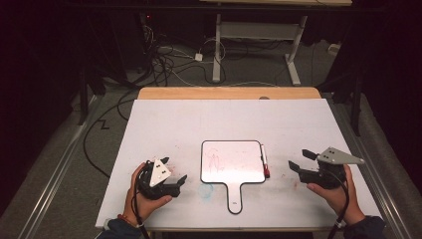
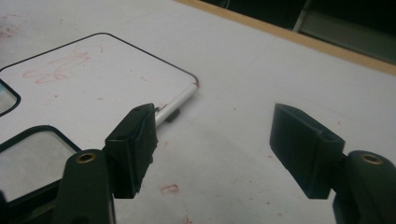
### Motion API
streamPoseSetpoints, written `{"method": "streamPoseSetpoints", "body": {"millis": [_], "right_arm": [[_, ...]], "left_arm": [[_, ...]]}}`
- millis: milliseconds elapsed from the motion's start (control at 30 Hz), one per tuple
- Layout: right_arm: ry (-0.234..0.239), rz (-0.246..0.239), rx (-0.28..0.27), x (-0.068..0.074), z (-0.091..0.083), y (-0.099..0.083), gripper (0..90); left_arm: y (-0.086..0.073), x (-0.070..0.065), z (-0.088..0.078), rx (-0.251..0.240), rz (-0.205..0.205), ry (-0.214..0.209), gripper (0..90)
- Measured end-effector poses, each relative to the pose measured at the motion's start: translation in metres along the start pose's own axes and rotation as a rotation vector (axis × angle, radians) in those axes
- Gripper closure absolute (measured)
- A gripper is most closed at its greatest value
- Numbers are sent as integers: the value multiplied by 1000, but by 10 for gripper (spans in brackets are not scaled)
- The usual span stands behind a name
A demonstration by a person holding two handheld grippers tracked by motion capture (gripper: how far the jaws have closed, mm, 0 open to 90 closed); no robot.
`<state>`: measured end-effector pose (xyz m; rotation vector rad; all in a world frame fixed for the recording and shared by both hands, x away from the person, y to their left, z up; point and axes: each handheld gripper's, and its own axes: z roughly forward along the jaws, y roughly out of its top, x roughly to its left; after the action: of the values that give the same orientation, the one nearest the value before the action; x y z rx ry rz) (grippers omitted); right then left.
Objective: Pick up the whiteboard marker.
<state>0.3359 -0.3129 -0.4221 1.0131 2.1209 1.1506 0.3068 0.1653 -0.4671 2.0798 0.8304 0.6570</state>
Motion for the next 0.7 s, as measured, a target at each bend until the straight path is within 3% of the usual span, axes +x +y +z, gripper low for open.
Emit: {"method": "streamPoseSetpoints", "body": {"millis": [67,300,533,700], "right_arm": [[-1,14,15,0,4,3,398],[93,70,124,2,50,22,401],[106,83,206,6,85,29,471],[107,138,250,2,102,26,492]], "left_arm": [[0,0,1,2,-7,-3,168],[0,0,2,11,0,-3,168],[-2,0,2,22,0,-2,170],[-2,-1,2,27,4,-2,172]]}}
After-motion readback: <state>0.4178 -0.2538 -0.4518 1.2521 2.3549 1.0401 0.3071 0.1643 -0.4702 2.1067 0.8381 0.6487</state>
